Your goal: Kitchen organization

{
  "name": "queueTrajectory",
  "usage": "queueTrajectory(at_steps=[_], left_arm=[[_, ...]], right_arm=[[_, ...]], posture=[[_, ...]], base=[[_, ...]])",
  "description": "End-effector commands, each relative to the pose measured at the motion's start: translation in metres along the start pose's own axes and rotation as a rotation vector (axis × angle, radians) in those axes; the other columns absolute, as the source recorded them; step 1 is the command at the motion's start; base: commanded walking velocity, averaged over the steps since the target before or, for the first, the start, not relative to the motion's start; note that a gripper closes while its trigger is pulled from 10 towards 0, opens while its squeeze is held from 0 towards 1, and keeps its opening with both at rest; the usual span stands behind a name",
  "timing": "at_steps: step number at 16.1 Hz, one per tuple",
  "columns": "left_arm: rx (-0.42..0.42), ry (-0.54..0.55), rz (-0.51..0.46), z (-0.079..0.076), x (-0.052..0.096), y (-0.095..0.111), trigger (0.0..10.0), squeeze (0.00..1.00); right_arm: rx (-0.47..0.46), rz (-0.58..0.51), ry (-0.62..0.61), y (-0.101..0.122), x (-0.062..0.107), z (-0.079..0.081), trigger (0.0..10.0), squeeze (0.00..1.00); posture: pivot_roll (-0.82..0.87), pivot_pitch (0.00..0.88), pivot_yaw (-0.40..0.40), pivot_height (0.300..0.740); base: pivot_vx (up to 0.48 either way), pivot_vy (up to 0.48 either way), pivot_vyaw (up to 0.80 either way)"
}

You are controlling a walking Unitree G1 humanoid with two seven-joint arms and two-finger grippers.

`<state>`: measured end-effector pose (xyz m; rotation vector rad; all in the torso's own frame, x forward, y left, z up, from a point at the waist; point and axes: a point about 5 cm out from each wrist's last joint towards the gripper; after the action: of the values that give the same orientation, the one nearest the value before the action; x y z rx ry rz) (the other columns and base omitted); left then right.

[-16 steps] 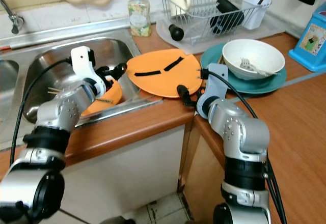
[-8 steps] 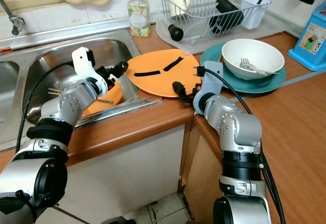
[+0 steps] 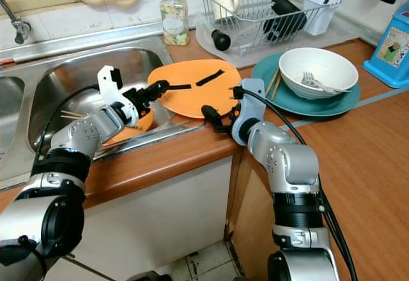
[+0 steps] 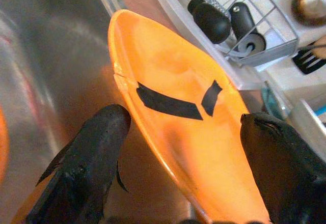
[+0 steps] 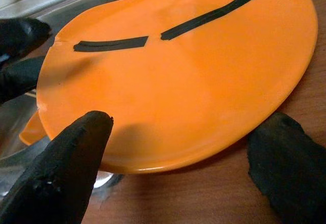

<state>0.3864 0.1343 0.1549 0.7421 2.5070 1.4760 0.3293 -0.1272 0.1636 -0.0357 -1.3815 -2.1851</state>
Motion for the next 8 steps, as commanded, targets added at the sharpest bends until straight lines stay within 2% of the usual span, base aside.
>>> queueTrajectory(at_steps=[1,4,6,7,8], left_arm=[[0.012,0.005,0.010,0.002,0.000,0.002,10.0,0.00],[0.056,-0.001,0.046,0.003,0.000,-0.005,10.0,0.00],[0.114,-0.025,0.065,0.001,-0.001,-0.010,10.0,0.00],[0.121,-0.017,0.072,0.001,-0.001,-0.012,9.0,0.00],[0.130,-0.014,0.070,0.002,-0.001,-0.012,4.9,0.00]], right_arm=[[0.021,-0.009,0.060,0.001,0.001,0.010,10.0,0.00],[0.042,-0.012,0.111,0.000,0.003,0.016,10.0,0.00],[0.071,-0.021,0.153,0.000,0.004,0.021,10.0,0.00],[0.077,-0.025,0.165,0.001,0.004,0.023,10.0,0.00],[0.083,-0.026,0.172,0.001,0.005,0.024,10.0,0.00]], posture=[[-0.15,0.000,0.125,0.740],[-0.15,0.000,0.128,0.740],[-0.15,0.000,0.126,0.740],[-0.15,0.000,0.126,0.740],[-0.15,0.000,0.126,0.740]], base=[[0.000,0.000,0.00],[0.000,0.000,0.00],[0.000,0.000,0.00],[0.000,0.000,0.00],[0.000,0.000,0.00]])
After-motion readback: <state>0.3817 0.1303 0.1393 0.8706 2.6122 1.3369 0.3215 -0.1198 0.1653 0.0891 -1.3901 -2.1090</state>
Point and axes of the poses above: a point about 5 cm out from each wrist's last joint towards the gripper, its own x axis pointing back from the gripper into the wrist, its own y axis along the axis of the wrist's last joint, z = x × y, and after that the axes turned 13 degrees about -x, right-handed
